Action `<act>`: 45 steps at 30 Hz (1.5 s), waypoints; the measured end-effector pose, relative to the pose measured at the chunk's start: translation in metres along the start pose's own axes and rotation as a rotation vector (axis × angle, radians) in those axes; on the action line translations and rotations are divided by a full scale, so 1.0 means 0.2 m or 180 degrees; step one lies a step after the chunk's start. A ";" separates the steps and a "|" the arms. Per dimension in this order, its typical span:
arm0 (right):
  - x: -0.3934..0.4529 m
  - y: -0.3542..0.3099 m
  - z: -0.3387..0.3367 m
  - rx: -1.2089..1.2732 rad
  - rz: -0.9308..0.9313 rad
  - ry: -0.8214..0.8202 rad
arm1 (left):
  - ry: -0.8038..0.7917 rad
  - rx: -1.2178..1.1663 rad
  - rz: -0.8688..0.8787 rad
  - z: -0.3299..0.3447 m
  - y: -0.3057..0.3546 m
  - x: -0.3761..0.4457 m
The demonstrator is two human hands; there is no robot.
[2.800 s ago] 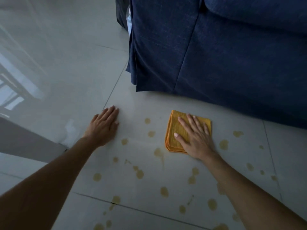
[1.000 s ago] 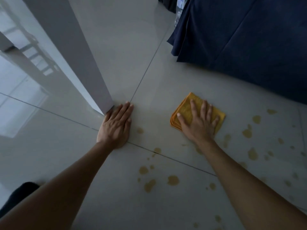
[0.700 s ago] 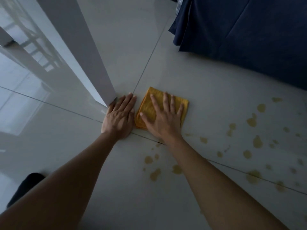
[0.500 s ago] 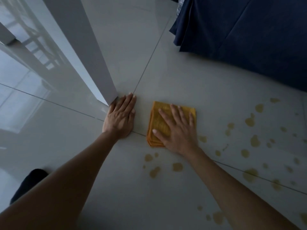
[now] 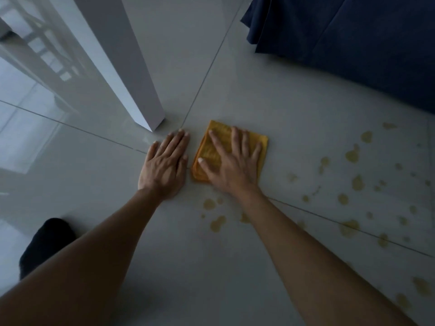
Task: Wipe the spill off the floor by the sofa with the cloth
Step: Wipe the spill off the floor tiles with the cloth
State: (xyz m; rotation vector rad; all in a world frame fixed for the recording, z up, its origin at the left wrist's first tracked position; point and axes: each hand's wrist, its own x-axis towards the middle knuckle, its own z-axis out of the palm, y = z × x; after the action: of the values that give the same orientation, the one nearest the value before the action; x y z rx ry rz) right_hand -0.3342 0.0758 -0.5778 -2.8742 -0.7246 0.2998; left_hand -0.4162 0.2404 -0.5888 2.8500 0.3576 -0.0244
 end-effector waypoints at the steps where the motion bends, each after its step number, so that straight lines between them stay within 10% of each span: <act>1: -0.07 -0.02 0.02 0.0014 -0.0120 -0.0007 | 0.0000 0.0002 -0.0014 0.00 0.00 0.00; 6: -0.49 0.15 0.05 0.0021 -0.0271 -0.0093 | 0.0068 0.0049 0.0020 0.00 0.00 -0.01; 15: -0.49 0.67 -0.05 -0.0063 0.1172 0.0181 | 0.0171 -0.0092 -0.0053 0.01 0.02 0.02; 25: -1.00 0.59 0.04 -0.0248 0.0343 0.0111 | -0.0258 -0.0342 0.0498 0.14 0.58 0.20; 33: -0.81 1.12 -0.10 -0.0069 0.1676 0.0136 | -0.0077 -0.0055 0.0408 0.17 0.65 0.21; 45: -1.07 1.07 -0.04 -0.0346 0.0834 0.0216 | -0.0014 -0.0023 0.0386 0.17 0.65 0.20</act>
State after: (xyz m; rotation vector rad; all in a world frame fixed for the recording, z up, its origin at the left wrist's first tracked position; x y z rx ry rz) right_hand -0.4214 -0.2146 -0.5812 -3.0673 -0.3624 0.1986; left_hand -0.3449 0.1198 -0.5886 2.8584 0.1831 -0.0058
